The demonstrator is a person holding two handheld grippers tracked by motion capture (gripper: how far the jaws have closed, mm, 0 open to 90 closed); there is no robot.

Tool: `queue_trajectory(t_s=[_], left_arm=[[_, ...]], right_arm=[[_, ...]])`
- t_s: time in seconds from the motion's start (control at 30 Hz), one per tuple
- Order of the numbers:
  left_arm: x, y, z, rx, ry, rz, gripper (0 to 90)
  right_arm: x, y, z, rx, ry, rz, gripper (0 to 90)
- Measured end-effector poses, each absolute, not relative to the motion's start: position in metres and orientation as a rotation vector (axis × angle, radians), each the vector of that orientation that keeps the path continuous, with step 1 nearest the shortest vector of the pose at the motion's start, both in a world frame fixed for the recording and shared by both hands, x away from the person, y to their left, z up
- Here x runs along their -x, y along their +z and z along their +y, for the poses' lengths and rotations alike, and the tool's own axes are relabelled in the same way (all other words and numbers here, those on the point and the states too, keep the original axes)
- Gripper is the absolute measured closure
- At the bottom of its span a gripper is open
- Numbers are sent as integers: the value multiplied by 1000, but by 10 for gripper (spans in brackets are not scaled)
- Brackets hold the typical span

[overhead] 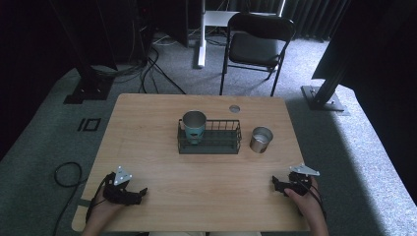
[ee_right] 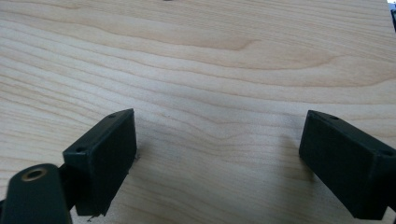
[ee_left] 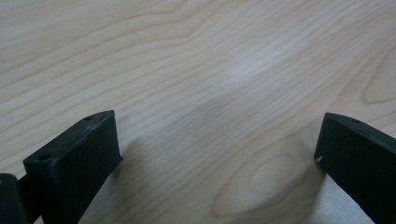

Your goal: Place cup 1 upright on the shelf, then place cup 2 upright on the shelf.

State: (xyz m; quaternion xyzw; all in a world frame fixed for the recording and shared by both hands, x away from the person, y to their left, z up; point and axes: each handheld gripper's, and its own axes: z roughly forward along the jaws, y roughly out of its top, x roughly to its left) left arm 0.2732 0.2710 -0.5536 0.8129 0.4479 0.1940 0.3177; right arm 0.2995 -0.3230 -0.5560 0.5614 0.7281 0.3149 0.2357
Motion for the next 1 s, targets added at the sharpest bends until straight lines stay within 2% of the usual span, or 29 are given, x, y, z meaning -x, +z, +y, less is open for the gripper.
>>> queue_trajectory(t_s=[1.0], left_arm=[[-275, -554, 271, -2134, 486, 1182, 11]], right_arm=[[-299, -556, -327, -1505, 878, 2036, 108]])
